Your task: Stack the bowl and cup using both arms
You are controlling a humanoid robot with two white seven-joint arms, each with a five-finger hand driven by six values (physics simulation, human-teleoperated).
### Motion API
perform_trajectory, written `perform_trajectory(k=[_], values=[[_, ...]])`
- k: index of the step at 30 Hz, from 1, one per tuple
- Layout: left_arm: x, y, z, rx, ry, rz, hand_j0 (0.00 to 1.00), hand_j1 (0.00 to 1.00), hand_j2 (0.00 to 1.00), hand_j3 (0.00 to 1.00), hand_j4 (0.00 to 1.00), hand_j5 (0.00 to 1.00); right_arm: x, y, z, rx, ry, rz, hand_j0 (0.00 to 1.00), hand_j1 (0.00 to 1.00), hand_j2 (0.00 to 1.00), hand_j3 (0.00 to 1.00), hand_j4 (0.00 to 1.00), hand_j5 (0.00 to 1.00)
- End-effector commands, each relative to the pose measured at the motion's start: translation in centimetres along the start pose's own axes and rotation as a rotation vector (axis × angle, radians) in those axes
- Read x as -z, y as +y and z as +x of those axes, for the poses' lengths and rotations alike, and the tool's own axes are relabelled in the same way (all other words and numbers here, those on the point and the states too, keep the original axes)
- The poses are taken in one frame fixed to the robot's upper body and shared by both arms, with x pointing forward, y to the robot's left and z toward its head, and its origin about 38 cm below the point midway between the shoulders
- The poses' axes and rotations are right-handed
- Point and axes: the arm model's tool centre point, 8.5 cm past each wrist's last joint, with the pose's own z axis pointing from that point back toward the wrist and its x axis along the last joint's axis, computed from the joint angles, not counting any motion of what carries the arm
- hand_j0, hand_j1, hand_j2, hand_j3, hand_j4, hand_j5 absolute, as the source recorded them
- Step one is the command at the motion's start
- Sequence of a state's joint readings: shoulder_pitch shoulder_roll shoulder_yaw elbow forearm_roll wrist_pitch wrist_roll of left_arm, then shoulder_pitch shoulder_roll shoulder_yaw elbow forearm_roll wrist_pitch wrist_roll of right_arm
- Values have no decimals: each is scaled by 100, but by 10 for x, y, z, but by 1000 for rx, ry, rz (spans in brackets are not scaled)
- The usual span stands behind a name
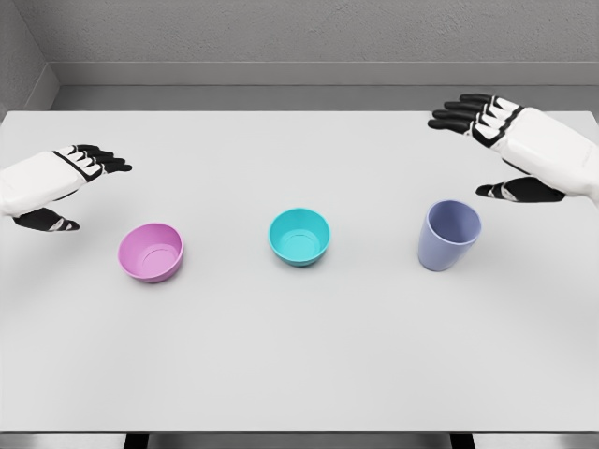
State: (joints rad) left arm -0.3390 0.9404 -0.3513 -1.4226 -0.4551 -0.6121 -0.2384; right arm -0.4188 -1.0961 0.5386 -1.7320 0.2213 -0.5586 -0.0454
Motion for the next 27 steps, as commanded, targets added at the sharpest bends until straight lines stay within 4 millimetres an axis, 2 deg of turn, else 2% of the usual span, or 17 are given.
perform_trajectory(k=[1,3,5,8,12,27], values=[[0,1,0,-6,0,5,100,100,100,100,100,100,-1,-1,1,0,-10,5,100,100,100,100,100,100],[-1,1,1,-2,-2,-1,100,100,100,100,100,100,-1,-4,0,-7,-8,-3,100,100,100,100,100,100],[2,-7,4,8,-13,-111,100,100,100,100,100,100,-3,-7,-3,-13,0,-3,100,100,100,100,100,100],[10,-12,23,24,-71,-147,100,100,100,100,100,100,-2,-7,-4,-11,3,-8,100,100,100,100,100,100],[22,-18,43,68,-122,-178,100,100,100,100,100,100,-3,-27,-6,-49,13,-60,100,100,100,100,100,100],[32,-25,52,108,-140,-199,100,100,100,100,100,100,-3,-28,-6,-50,15,-65,100,100,100,100,100,100]])
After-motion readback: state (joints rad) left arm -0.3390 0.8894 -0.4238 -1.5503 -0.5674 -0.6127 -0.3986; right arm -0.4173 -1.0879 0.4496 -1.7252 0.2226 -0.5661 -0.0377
